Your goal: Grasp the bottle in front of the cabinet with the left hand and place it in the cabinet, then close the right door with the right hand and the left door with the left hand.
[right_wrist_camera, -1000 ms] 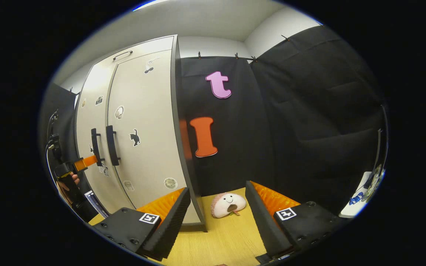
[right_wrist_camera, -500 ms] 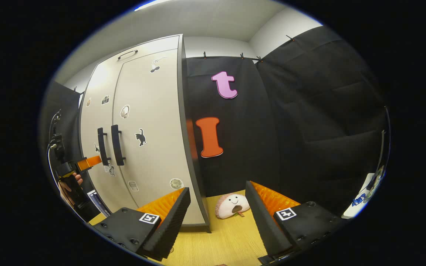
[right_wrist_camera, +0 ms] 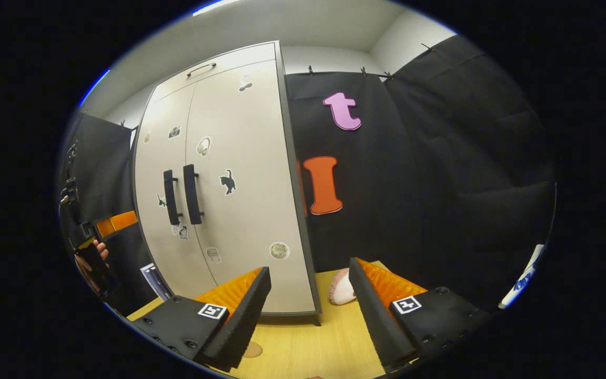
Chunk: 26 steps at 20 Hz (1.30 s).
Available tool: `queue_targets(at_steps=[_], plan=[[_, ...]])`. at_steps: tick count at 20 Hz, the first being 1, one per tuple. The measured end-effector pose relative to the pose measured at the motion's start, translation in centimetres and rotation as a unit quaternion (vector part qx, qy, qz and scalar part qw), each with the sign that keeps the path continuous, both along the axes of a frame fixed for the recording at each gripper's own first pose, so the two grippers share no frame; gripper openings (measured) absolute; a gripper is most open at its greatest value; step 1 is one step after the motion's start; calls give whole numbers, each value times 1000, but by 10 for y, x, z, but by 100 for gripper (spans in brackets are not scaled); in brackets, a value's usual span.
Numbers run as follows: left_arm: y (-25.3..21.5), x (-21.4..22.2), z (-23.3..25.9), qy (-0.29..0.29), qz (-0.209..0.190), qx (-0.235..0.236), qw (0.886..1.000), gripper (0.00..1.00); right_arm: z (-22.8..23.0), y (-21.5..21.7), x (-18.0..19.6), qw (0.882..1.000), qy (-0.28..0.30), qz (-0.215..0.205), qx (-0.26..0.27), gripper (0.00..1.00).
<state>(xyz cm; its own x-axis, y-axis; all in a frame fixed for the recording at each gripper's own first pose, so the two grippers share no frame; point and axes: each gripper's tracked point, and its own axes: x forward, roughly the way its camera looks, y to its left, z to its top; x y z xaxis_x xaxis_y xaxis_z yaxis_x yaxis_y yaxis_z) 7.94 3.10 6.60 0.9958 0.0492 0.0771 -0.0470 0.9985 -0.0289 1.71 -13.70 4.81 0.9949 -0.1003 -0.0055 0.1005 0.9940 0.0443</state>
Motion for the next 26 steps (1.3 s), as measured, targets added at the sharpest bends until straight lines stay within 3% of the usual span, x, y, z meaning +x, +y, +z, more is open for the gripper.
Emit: queue_targets(at_steps=[9, 15, 26], plan=[[30, -65, -39, 24, 51, 25, 998, 95, -10, 29, 9, 999, 3, 40, -4, 98], [19, -83, -50, 20, 36, 28, 999, 95, -9, 38, 12, 999, -10, 46, -1, 98], [12, -70, -53, 22, 18, 19, 999, 95, -11, 32, 9, 999, -13, 30, -1, 98]])
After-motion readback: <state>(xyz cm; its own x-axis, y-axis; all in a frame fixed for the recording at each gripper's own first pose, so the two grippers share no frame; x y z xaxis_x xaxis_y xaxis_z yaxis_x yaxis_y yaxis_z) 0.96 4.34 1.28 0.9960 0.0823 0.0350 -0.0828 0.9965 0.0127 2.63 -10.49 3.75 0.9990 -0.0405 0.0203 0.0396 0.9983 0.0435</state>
